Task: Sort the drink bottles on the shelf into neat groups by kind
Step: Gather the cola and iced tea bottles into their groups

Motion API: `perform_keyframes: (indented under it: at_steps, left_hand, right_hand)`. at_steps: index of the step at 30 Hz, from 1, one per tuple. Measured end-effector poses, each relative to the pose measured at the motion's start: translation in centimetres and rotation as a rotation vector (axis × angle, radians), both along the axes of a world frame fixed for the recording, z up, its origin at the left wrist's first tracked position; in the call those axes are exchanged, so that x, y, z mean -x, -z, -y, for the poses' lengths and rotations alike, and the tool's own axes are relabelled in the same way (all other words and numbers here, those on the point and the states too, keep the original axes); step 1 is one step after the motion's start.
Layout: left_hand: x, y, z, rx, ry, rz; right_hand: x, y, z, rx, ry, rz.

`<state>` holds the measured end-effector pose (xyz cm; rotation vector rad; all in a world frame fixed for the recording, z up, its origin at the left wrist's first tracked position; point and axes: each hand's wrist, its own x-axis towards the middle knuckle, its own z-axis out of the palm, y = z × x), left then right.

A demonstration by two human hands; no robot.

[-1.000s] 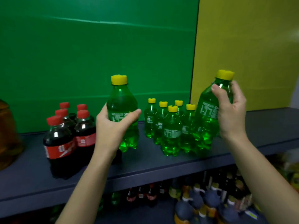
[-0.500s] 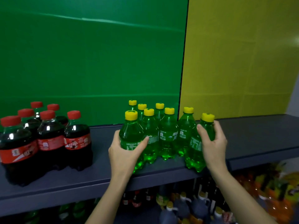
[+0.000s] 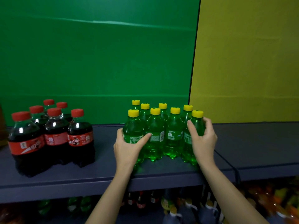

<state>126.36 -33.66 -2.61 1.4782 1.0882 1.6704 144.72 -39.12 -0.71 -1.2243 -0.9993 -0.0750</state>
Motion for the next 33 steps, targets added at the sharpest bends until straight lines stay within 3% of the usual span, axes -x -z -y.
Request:
perform_keyframes:
  at_steps: [9, 14, 17, 21, 25, 33]
  left_hand:
    - [-0.1, -0.3, -0.6, 0.046, 0.027, -0.126]
    - [1.7, -0.6, -0.7, 0.098, 0.032, -0.432]
    - [3.9, -0.6, 0.0, 0.065, 0.006, -0.572]
    - [8.7, -0.6, 2.0, -0.080, -0.099, -0.680]
    - [13.8, -0.8, 5.2, -0.168, -0.287, -0.782]
    - [25.0, 1.0, 11.3, 0.002, -0.625, -1.046]
  right_hand:
    - [-1.0, -0.5, -1.2, 0.145, -0.031, -0.026]
    - [-1.5, -1.0, 0.3, 0.286, -0.104, 0.044]
    - [-1.4, -1.0, 2.1, 0.209, -0.025, 0.135]
    - [0.0, -0.4, 4.3, 0.029, -0.009, 0.226]
    - [3.3, 0.1, 4.3, 0.057, -0.199, 0.344]
    - [14.1, 1.5, 3.1, 0.125, -0.512, 0.515]
